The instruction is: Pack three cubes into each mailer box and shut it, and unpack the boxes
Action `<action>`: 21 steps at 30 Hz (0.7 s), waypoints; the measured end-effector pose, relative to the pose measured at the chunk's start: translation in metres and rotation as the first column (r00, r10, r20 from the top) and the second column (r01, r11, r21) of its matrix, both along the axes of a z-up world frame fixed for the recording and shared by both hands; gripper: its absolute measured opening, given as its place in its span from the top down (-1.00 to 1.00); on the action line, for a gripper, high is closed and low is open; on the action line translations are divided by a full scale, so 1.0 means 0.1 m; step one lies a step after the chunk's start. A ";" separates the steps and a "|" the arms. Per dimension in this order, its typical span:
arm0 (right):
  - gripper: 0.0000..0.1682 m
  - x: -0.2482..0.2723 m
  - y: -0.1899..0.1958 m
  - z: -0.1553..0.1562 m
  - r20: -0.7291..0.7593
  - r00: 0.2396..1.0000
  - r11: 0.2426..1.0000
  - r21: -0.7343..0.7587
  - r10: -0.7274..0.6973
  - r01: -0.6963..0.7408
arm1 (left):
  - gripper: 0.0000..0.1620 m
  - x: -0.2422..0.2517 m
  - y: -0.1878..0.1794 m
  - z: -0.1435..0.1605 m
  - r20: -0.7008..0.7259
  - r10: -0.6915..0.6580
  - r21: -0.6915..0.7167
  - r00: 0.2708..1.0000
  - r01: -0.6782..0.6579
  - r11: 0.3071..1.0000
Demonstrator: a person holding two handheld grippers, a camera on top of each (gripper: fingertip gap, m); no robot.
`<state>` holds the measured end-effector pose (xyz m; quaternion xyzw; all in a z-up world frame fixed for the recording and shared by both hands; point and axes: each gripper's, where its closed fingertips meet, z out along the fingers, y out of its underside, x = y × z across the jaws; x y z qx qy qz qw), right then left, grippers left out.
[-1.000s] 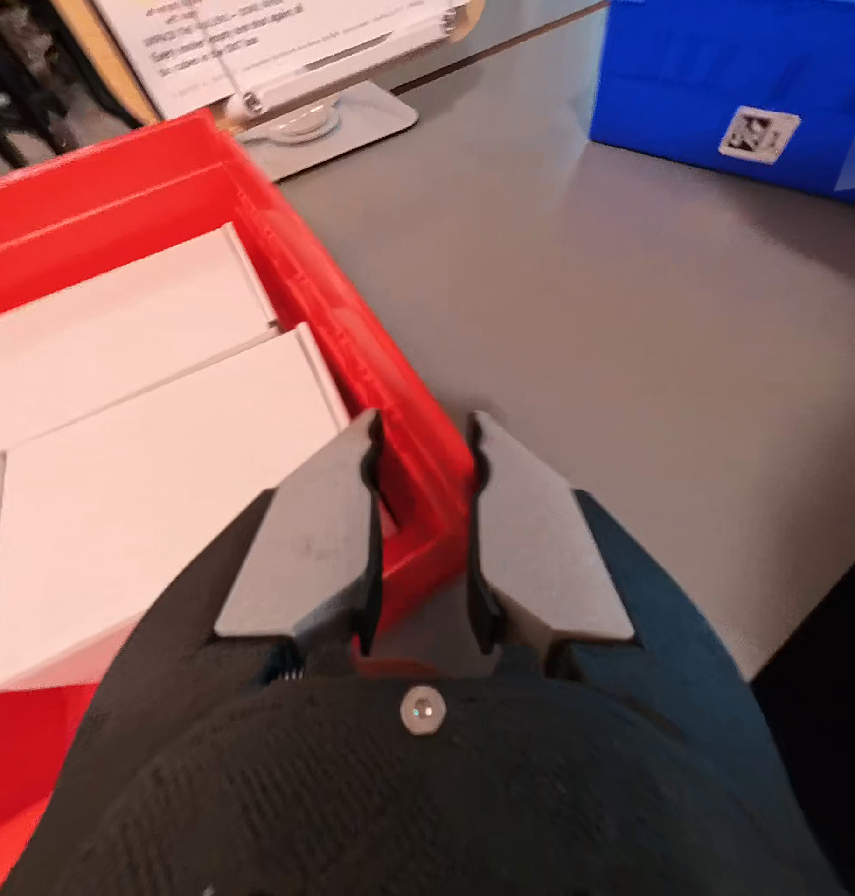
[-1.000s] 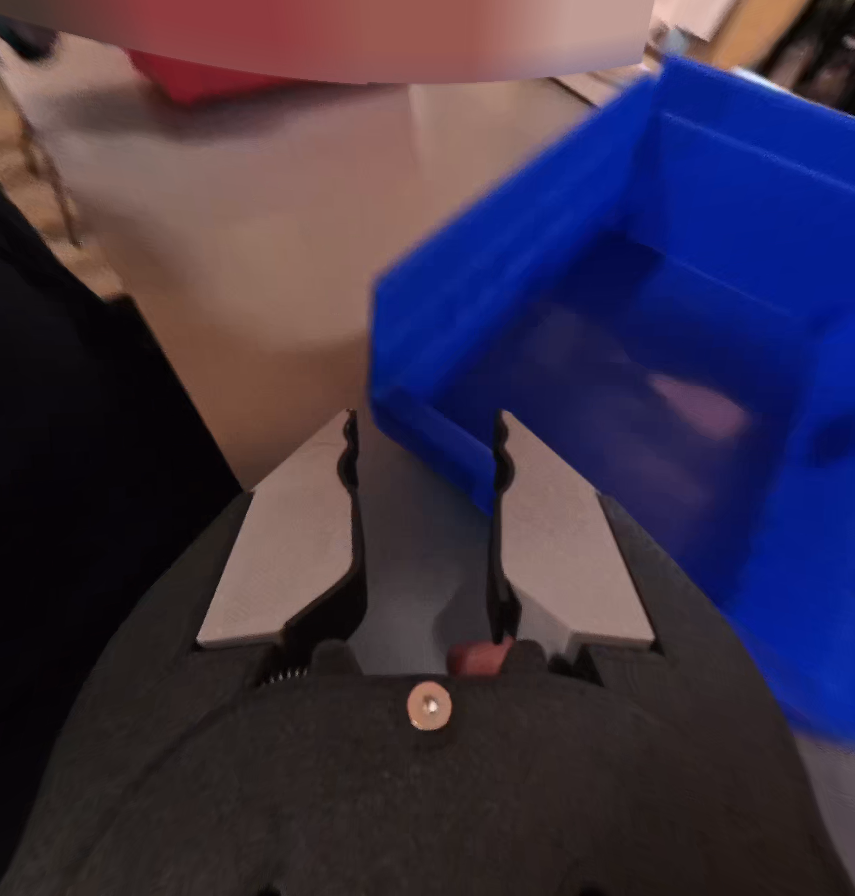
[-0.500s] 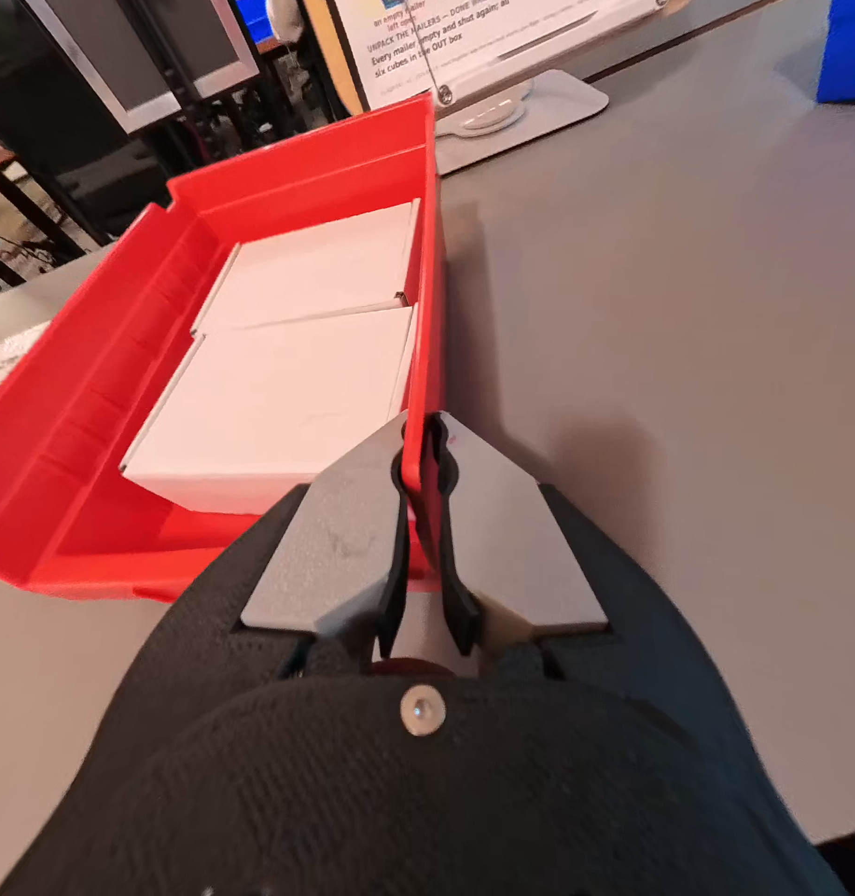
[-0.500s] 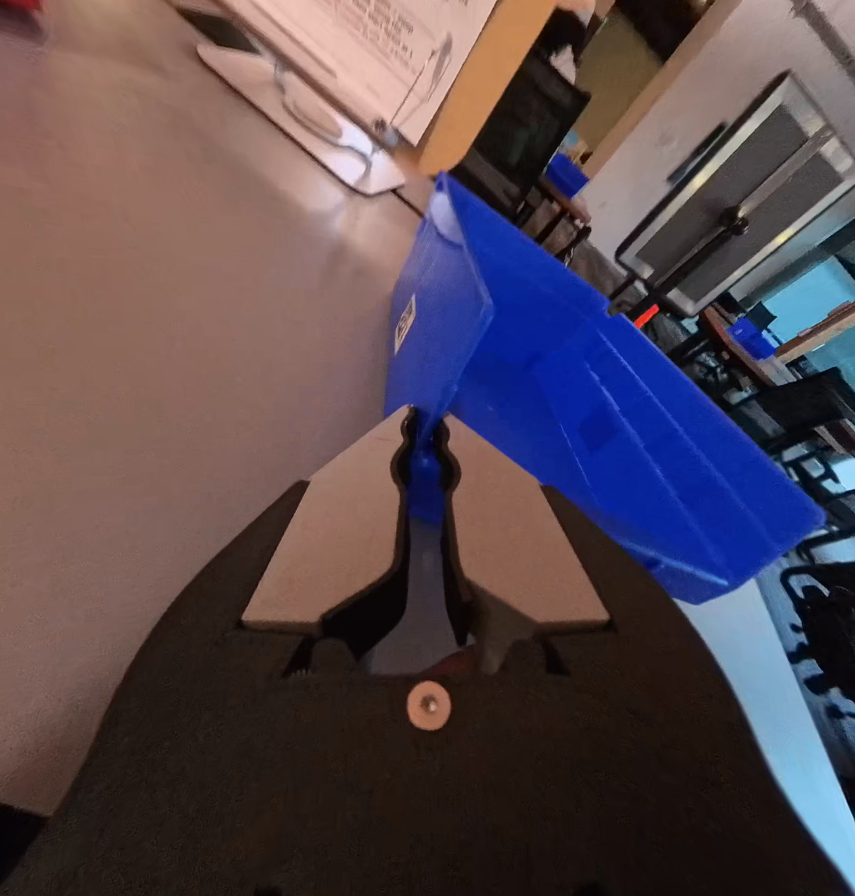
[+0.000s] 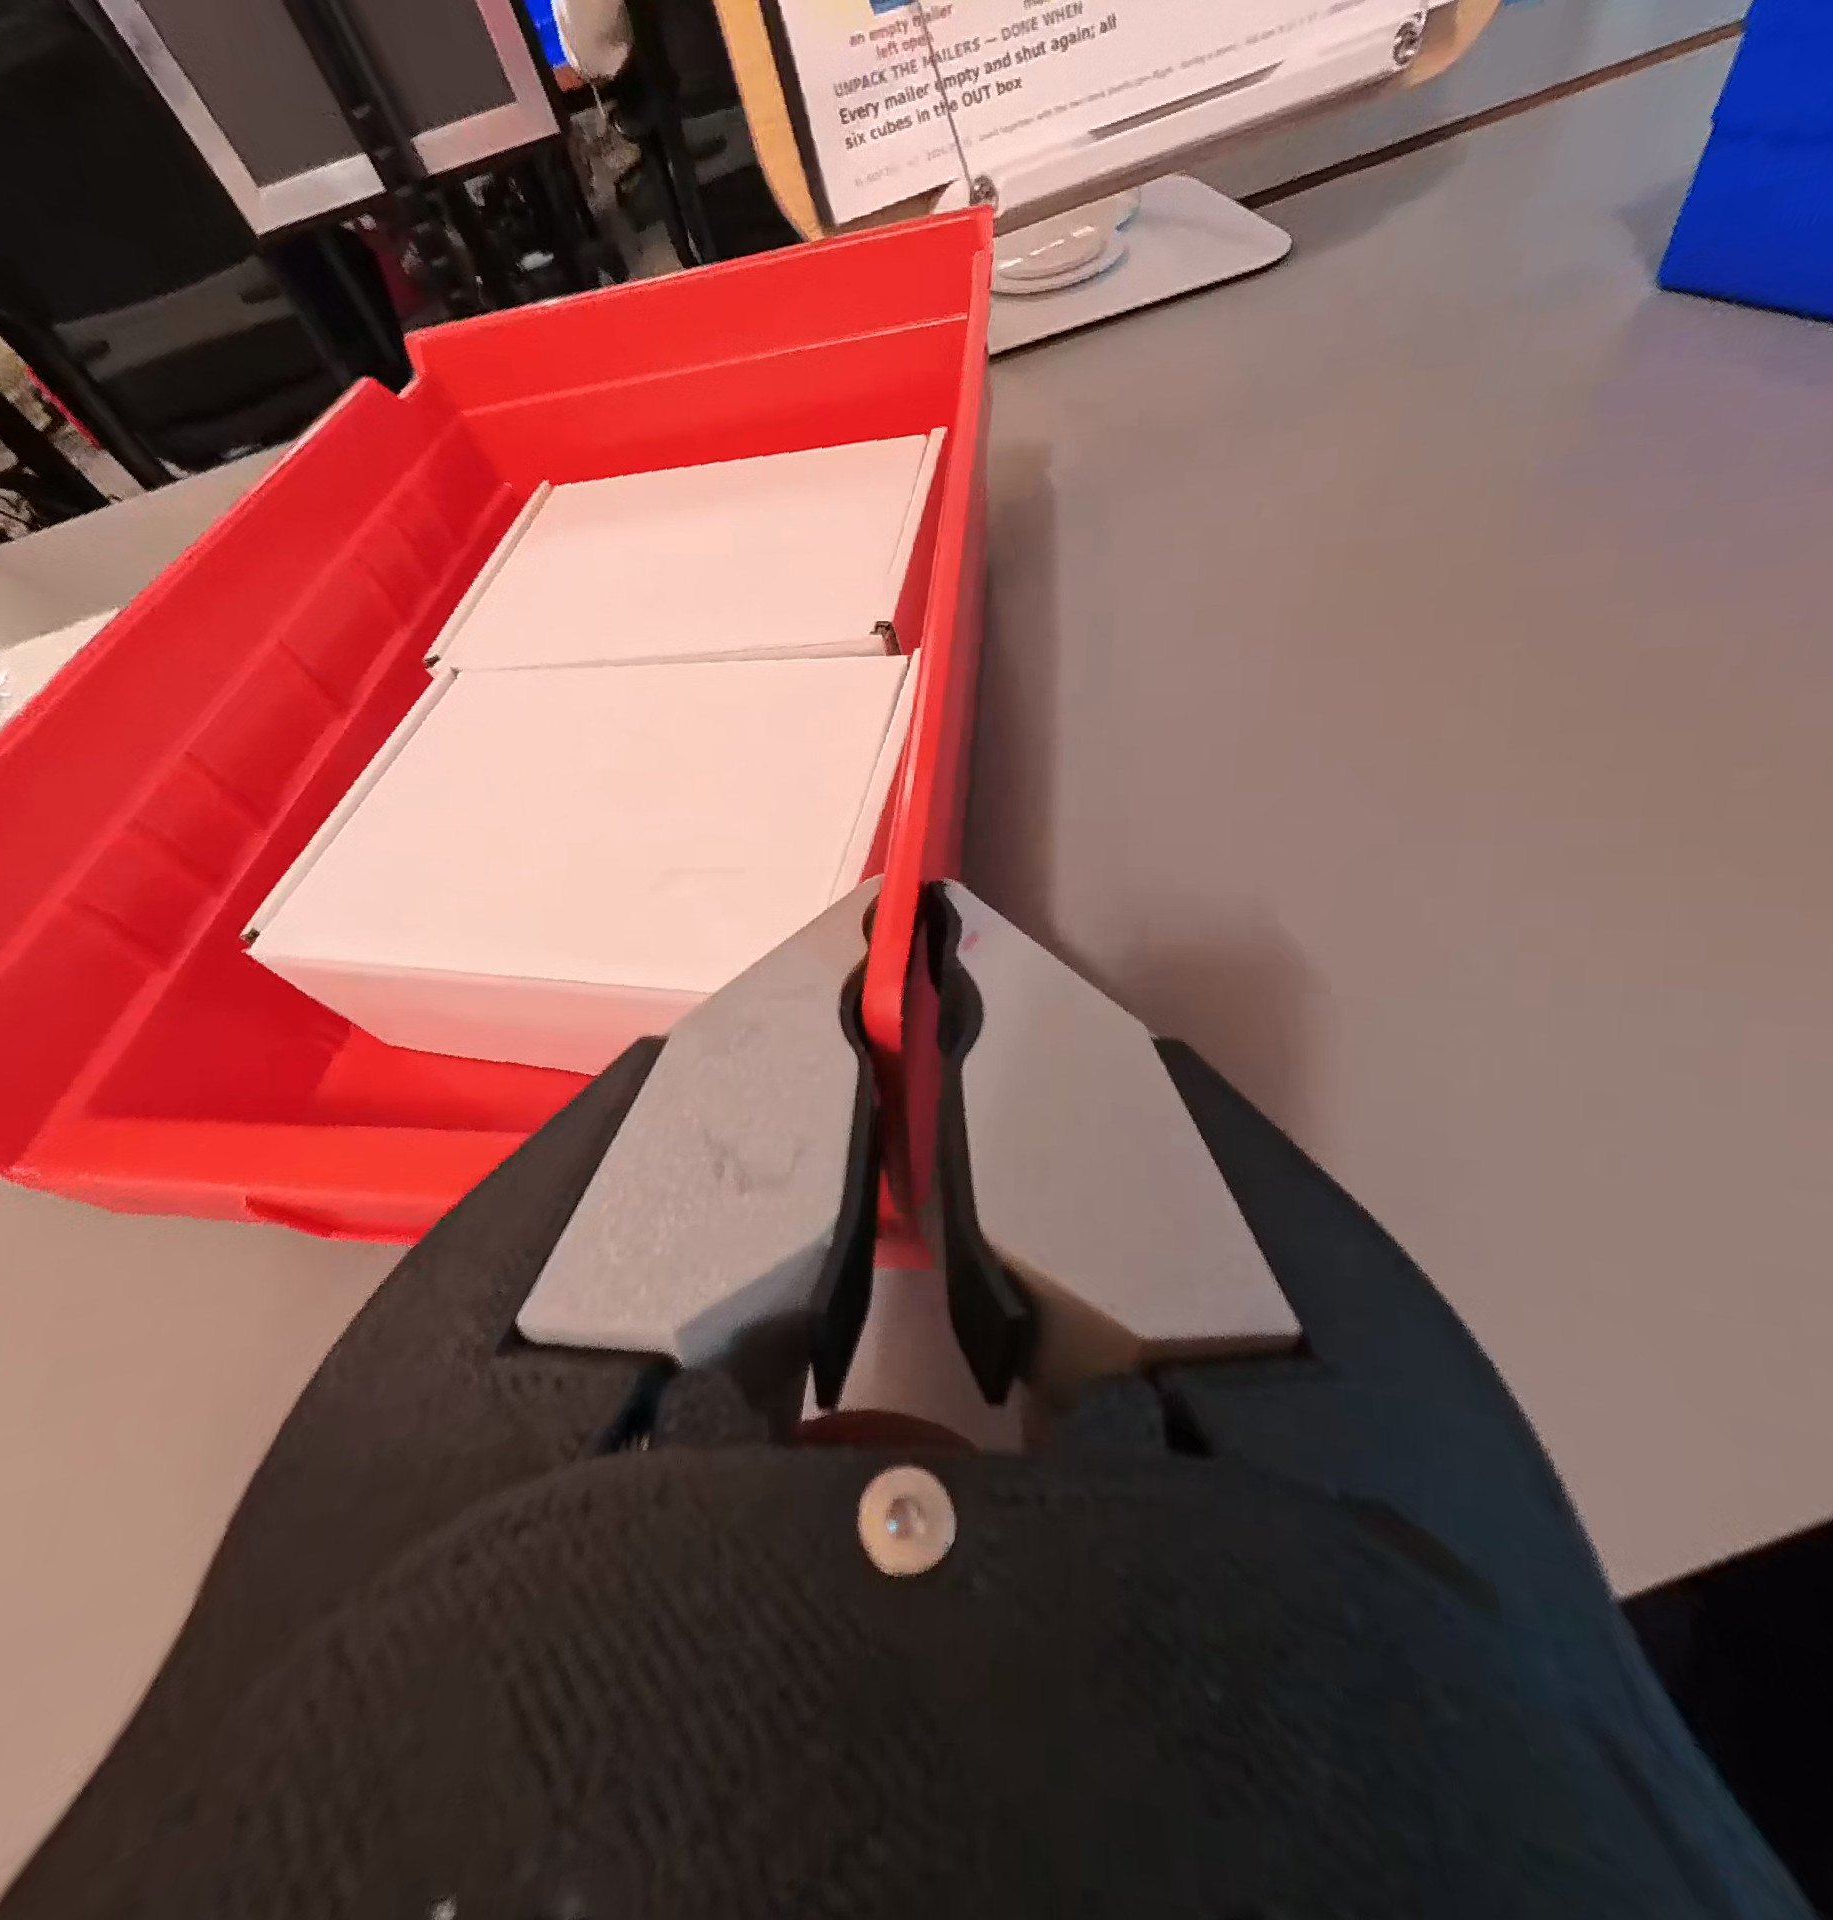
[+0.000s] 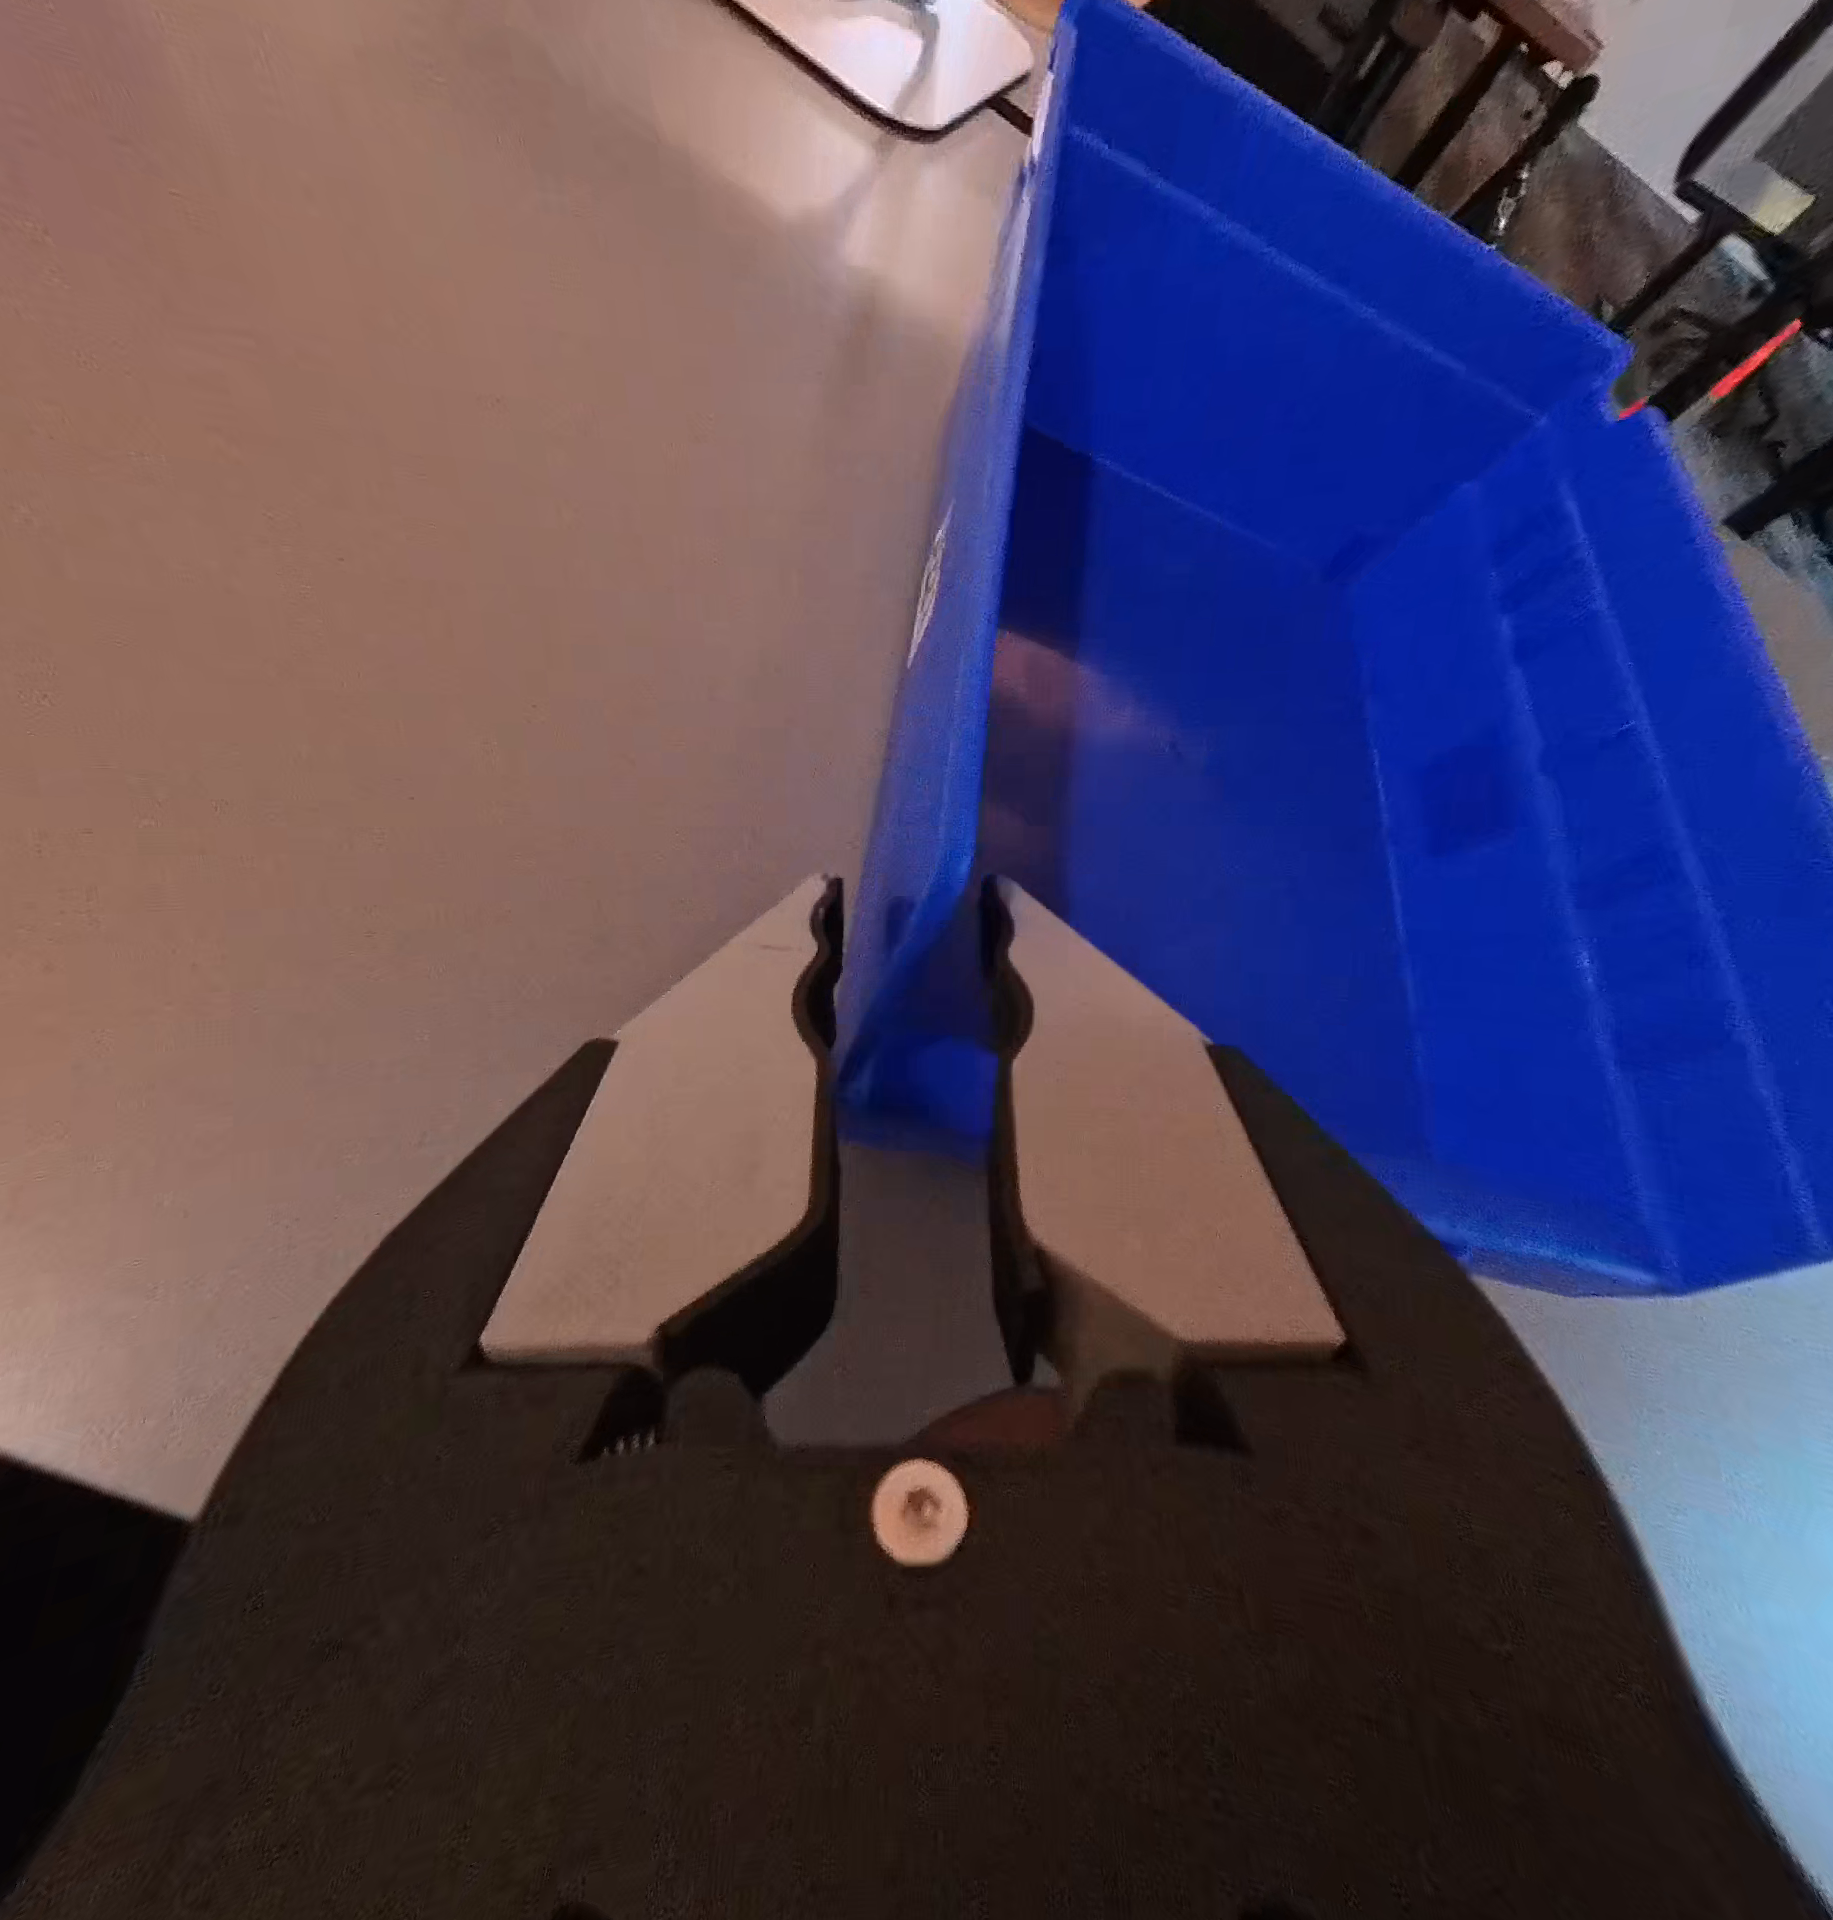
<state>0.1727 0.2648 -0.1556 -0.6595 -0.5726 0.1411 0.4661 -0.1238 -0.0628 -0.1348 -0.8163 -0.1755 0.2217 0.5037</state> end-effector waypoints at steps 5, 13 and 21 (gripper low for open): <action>0.97 -0.07 0.07 -0.08 0.004 0.995 0.995 -0.010 -0.096 0.096 | 0.98 -0.04 -0.16 0.00 -0.033 0.070 0.009 0.997 -0.069 0.998; 0.98 -0.02 0.02 -0.07 -0.008 0.970 0.970 0.030 -0.243 0.243 | 0.97 -0.17 -0.23 0.00 -0.065 0.177 -0.001 0.982 -0.177 0.984; 0.98 -0.07 0.34 -0.08 -0.012 0.961 0.959 -0.056 -0.278 0.277 | 0.96 -0.31 -0.02 0.02 -0.019 0.160 0.025 0.987 -0.160 0.987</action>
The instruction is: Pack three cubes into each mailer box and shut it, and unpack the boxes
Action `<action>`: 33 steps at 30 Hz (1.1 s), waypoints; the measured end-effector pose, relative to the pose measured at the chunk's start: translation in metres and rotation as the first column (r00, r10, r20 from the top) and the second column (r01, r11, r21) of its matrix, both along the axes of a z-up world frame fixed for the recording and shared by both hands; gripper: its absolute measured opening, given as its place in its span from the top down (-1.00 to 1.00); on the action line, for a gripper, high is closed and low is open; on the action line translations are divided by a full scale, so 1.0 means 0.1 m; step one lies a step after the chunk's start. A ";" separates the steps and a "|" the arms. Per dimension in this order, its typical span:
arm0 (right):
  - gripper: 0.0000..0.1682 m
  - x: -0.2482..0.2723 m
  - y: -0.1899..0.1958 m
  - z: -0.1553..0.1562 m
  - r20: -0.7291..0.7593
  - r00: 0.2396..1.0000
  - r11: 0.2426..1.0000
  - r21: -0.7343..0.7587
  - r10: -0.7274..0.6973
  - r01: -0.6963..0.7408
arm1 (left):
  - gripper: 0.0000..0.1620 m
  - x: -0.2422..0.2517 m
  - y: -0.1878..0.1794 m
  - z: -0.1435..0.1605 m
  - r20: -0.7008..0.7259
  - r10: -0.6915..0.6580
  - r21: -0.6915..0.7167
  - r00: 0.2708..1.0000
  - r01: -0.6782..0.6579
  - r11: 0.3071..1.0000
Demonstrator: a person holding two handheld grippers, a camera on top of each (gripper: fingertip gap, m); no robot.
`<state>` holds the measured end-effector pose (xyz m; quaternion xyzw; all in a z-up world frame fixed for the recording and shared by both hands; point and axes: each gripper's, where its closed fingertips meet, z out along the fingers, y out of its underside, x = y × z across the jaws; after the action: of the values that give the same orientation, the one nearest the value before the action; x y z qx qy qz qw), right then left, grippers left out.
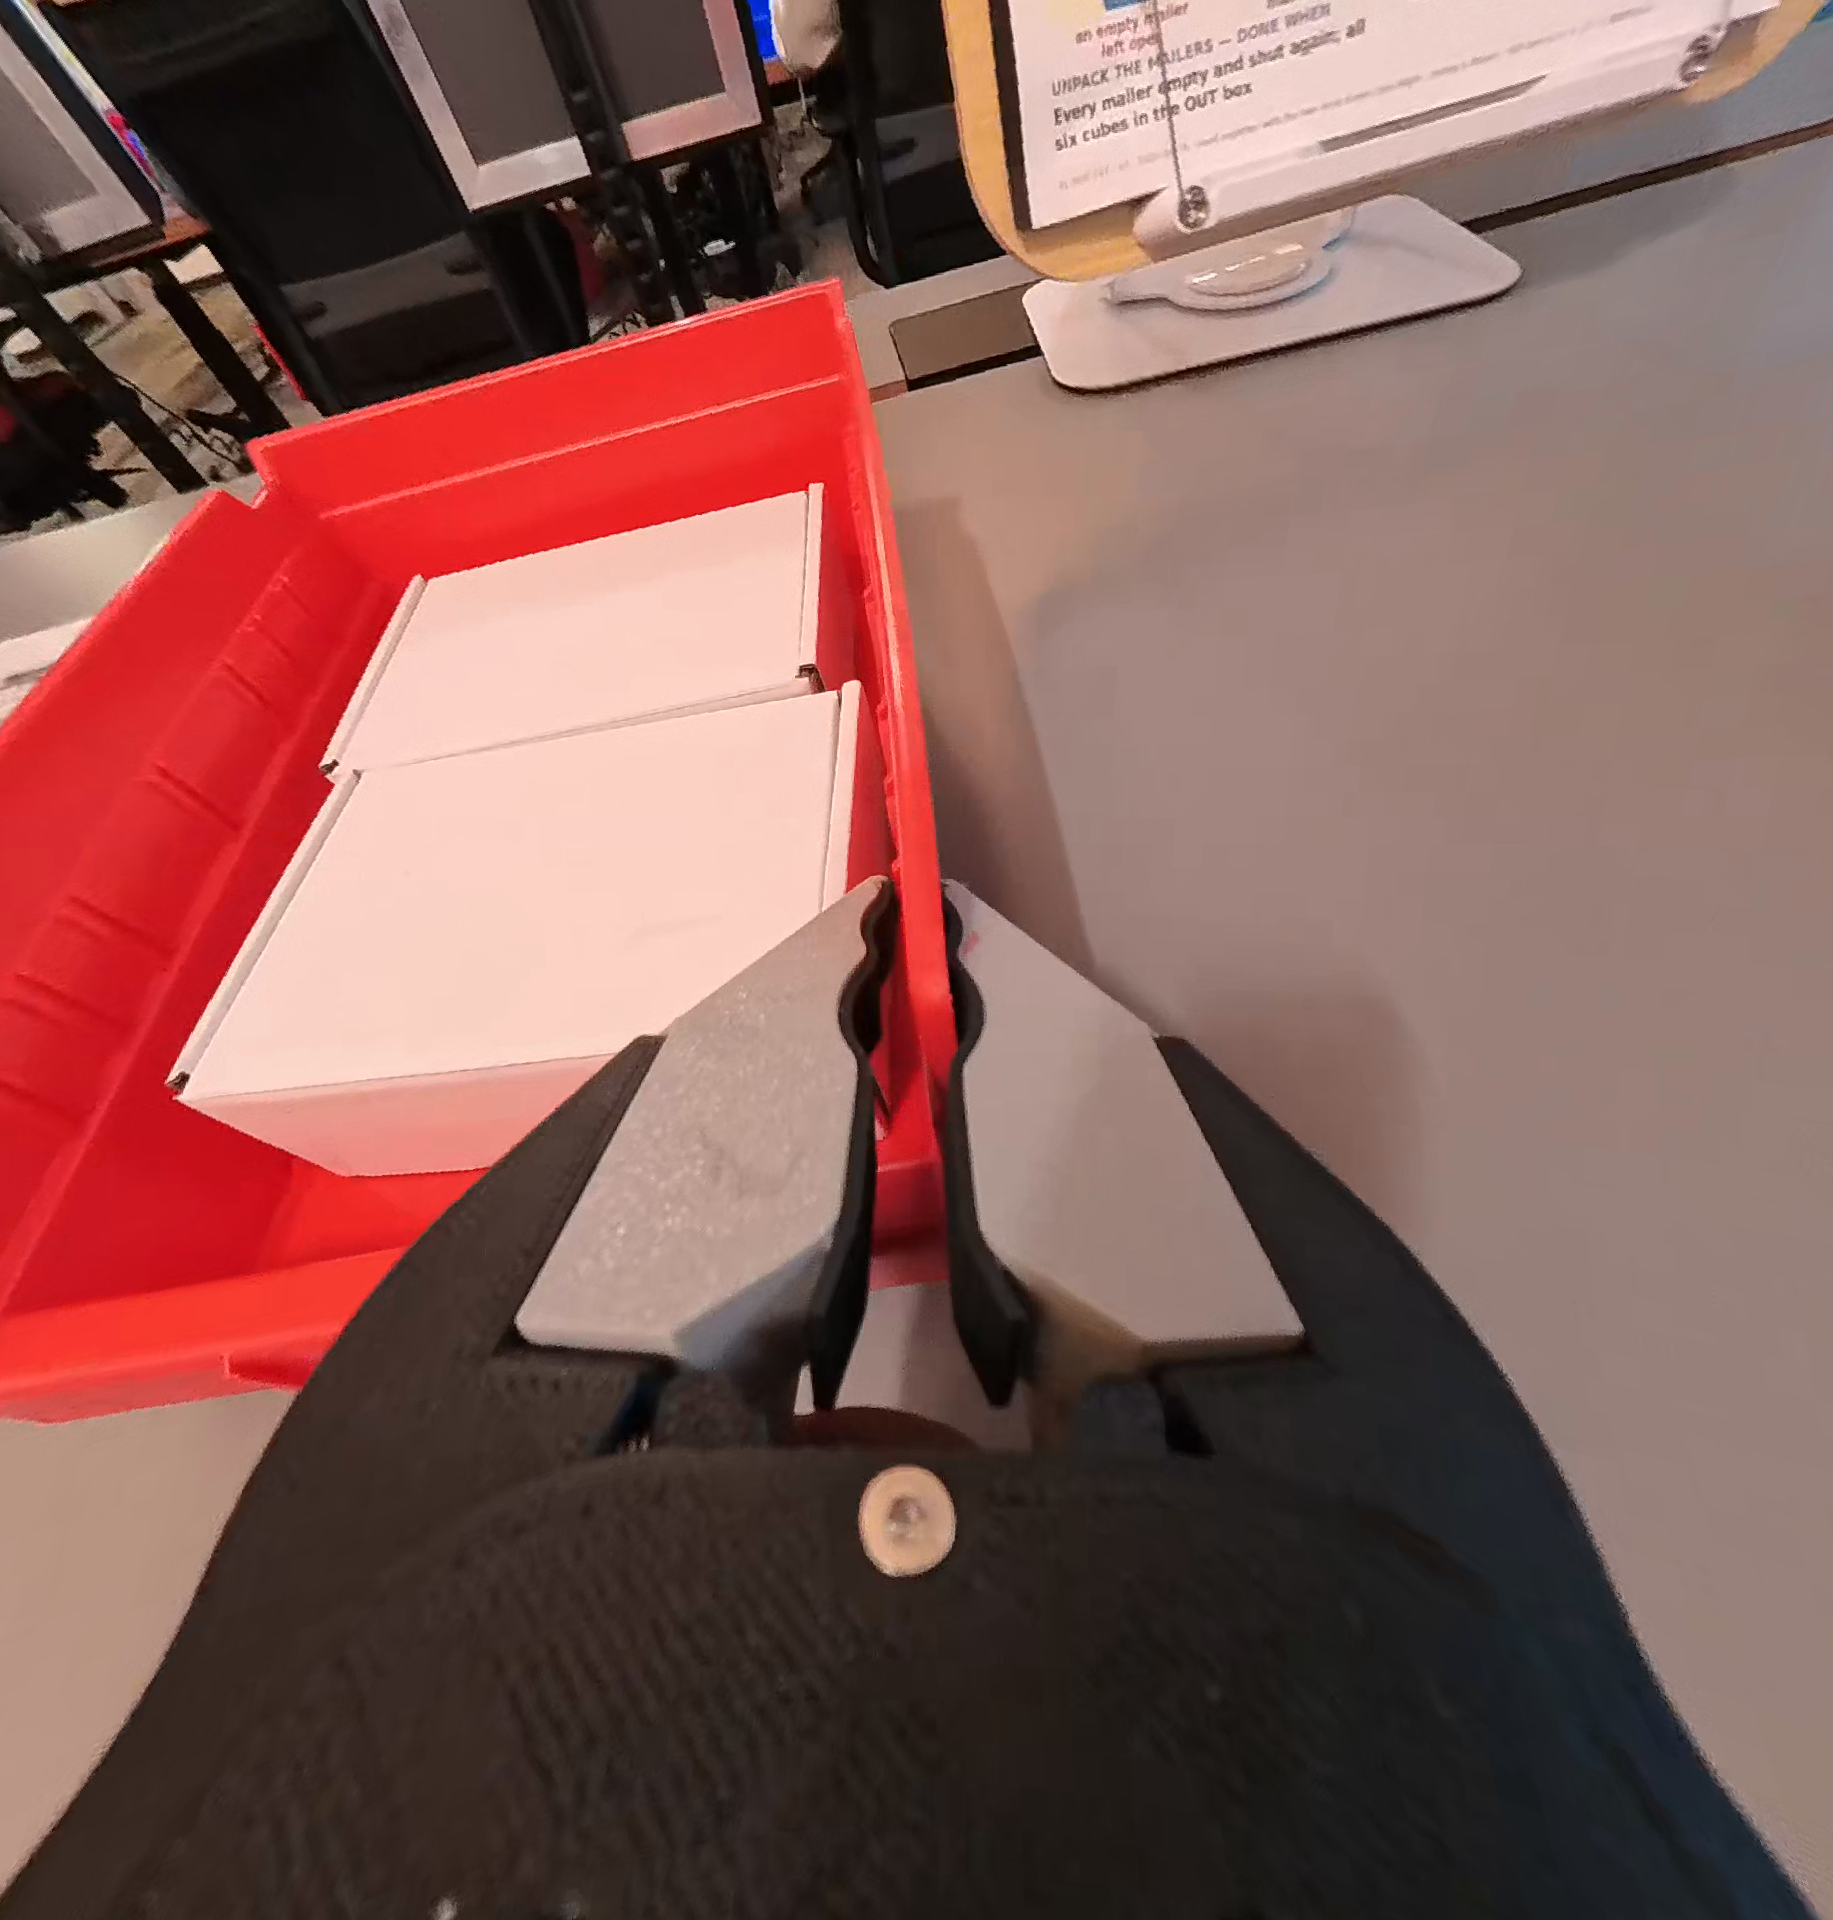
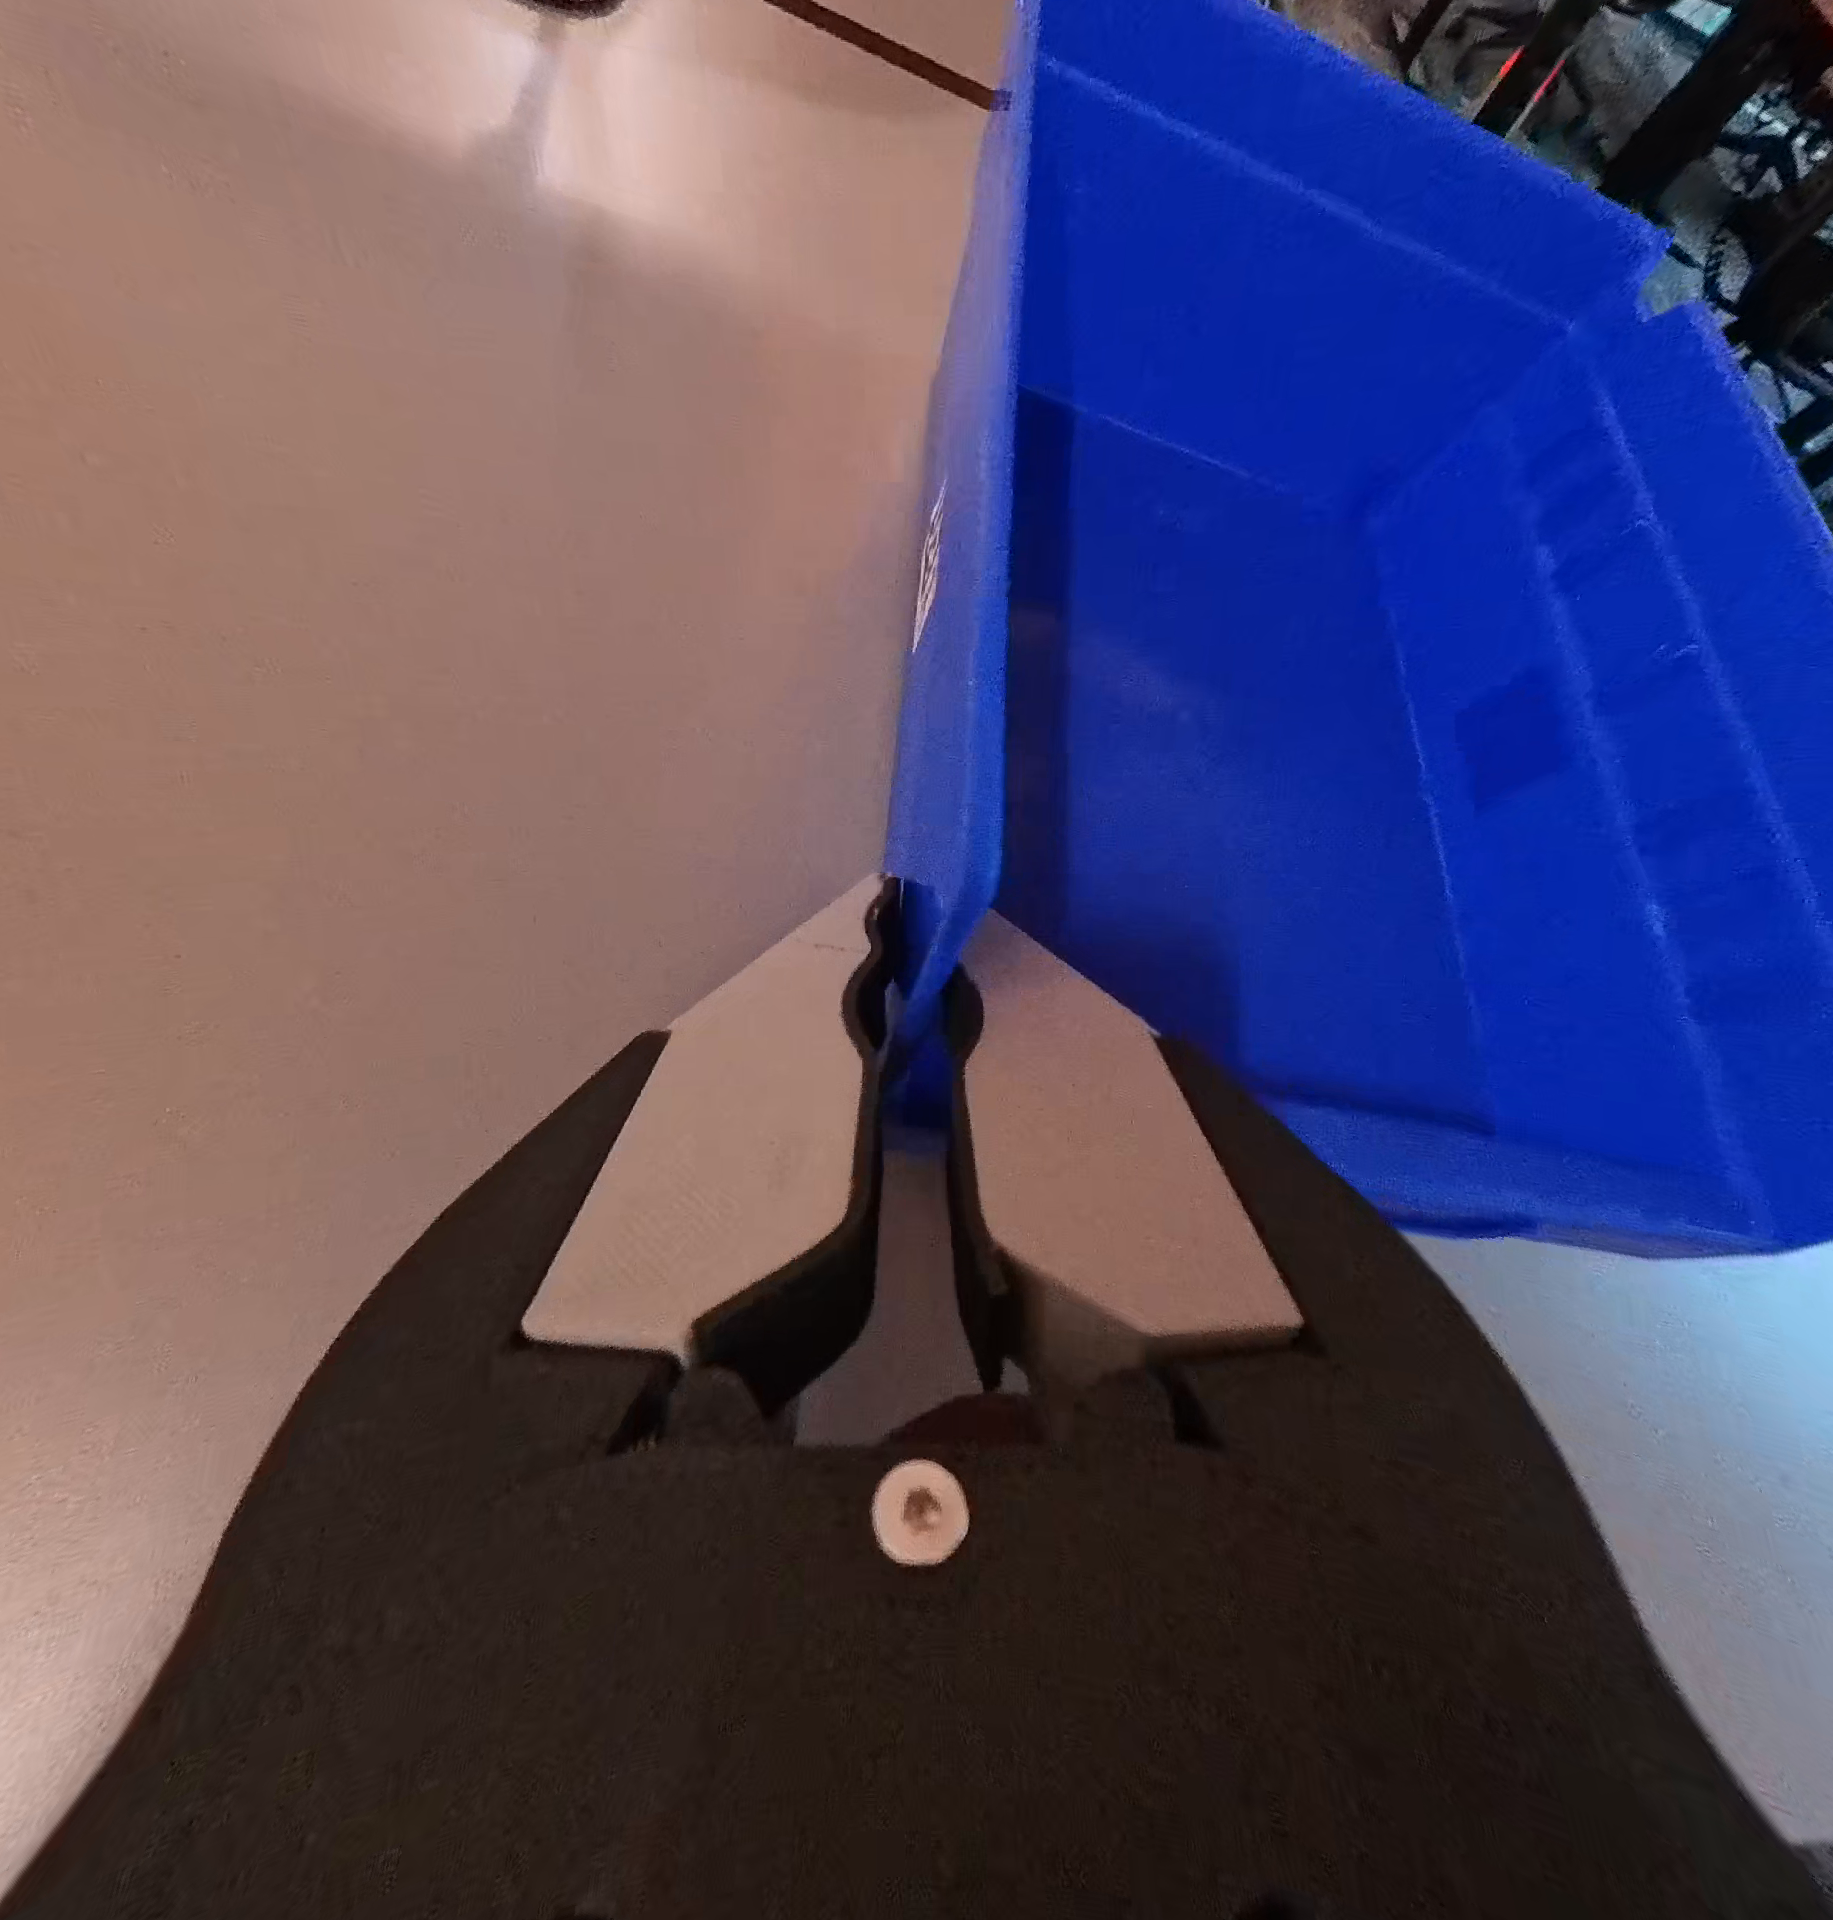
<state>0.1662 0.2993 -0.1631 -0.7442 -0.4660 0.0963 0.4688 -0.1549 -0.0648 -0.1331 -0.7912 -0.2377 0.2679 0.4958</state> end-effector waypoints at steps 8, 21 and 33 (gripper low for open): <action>0.54 0.09 -0.07 0.17 -0.085 0.995 0.998 0.023 0.055 -0.053 | 0.82 -0.04 0.10 0.01 0.094 -0.050 0.066 0.994 0.044 0.997; 0.37 -0.17 -1.34 0.95 -0.348 0.796 0.862 0.081 0.495 -0.501 | 0.29 0.15 -0.32 0.48 0.115 -0.067 0.147 0.991 0.050 0.988; 0.37 -1.51 -1.70 0.34 -0.329 0.655 0.689 -0.019 0.680 -0.725 | 0.26 0.07 -0.87 0.39 0.163 0.019 0.093 0.986 -0.034 0.995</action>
<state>0.0148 0.1296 -0.1289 -0.5147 -0.6334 0.4151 0.4021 -0.1483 -0.1518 -0.0937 -0.7826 -0.3002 0.1976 0.5083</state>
